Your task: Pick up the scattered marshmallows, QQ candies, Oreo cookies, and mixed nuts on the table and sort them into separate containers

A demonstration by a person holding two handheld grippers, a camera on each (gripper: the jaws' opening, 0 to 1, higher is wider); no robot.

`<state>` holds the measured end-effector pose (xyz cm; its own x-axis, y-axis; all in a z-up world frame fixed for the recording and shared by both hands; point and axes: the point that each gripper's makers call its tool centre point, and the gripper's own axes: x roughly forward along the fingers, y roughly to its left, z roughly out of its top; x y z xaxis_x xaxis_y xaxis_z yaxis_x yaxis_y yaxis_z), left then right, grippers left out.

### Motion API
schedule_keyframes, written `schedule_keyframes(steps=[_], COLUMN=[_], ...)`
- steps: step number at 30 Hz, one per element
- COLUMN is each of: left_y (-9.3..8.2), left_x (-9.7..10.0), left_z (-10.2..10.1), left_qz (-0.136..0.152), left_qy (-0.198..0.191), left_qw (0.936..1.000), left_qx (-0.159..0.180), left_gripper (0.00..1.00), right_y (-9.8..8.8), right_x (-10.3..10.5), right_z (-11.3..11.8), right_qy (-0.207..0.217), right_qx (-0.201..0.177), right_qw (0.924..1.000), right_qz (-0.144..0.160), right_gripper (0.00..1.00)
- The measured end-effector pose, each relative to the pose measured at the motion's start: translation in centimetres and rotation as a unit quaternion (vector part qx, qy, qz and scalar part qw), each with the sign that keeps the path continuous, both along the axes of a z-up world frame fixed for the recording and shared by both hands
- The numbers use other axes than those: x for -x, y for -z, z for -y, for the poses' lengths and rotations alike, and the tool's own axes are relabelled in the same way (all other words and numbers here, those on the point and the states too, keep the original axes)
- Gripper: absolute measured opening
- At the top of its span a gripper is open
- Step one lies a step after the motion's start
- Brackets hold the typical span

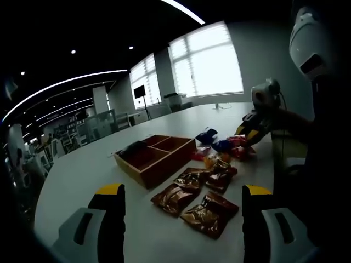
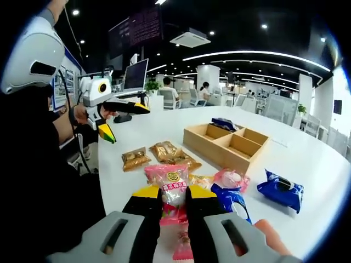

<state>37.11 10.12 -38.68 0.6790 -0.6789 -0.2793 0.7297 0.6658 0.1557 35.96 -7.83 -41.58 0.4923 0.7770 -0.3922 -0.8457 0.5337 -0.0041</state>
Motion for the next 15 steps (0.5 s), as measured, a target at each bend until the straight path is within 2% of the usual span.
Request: schedule_keyframes(steps=[15], left_y=[-0.3], left_x=[0.1], left_z=[-0.1], left_qz=[0.006], left_qy=[-0.001], left_qw=[1.0000], left_qx=[-0.005], left_gripper=[0.91], right_y=[-1.6], right_x=[-0.3], right_z=[0.7], right_qy=[0.015], right_qx=[-0.033], right_qw=[0.9993], right_qz=[-0.002], right_gripper=[0.13])
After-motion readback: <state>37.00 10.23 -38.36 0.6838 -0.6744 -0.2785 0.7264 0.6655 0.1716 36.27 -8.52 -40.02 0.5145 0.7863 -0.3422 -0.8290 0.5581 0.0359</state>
